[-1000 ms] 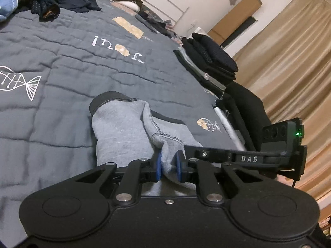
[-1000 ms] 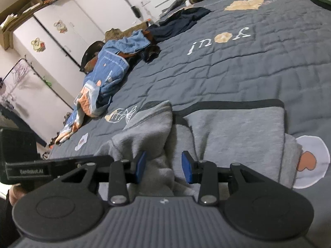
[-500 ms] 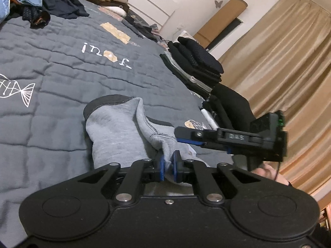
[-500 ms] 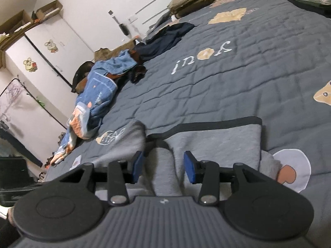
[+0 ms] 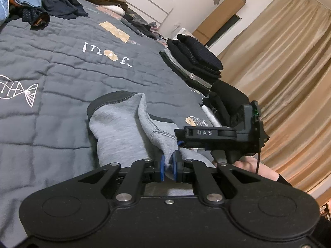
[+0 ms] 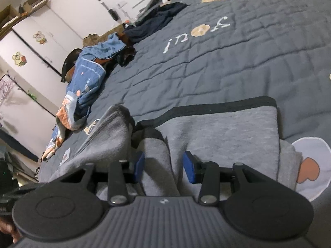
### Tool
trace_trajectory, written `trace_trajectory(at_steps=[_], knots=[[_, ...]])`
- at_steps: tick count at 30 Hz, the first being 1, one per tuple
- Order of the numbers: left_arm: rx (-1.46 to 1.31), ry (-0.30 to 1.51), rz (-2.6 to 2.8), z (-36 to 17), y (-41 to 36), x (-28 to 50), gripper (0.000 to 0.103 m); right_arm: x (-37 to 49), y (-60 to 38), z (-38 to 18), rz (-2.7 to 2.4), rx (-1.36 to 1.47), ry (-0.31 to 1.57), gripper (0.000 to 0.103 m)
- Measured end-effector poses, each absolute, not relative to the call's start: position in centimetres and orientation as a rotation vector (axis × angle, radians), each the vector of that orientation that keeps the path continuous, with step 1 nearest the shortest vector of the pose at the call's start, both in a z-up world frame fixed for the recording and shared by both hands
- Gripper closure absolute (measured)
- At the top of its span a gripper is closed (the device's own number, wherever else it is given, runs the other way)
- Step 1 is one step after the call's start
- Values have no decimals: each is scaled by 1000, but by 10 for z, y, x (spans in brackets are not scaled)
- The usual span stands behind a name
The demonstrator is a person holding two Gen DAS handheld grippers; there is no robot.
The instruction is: Fold clothes
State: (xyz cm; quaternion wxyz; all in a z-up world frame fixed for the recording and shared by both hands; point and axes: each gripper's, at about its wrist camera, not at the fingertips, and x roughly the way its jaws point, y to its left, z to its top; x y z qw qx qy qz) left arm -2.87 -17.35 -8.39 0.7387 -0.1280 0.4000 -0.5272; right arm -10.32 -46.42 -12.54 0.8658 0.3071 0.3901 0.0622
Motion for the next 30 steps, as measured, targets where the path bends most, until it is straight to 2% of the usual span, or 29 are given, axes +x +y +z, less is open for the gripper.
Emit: trace_trajectory(at_steps=[5, 13, 15, 17, 30], knots=[[-281, 883, -1154, -86, -172, -26, 95, -103, -480, -125, 89, 697, 784, 61], [-278, 882, -1150, -86, -172, -25, 95, -92, -473, -130, 102, 636, 833, 65], [-277, 882, -1148, -86, -173, -25, 95, -90, -471, -132, 99, 628, 842, 76], [-277, 883, -1144, -86, -173, -25, 95, -87, -469, -133, 102, 617, 858, 98], [-281, 884, -1140, -85, -172, -23, 95, -101, -479, -97, 77, 654, 747, 102]])
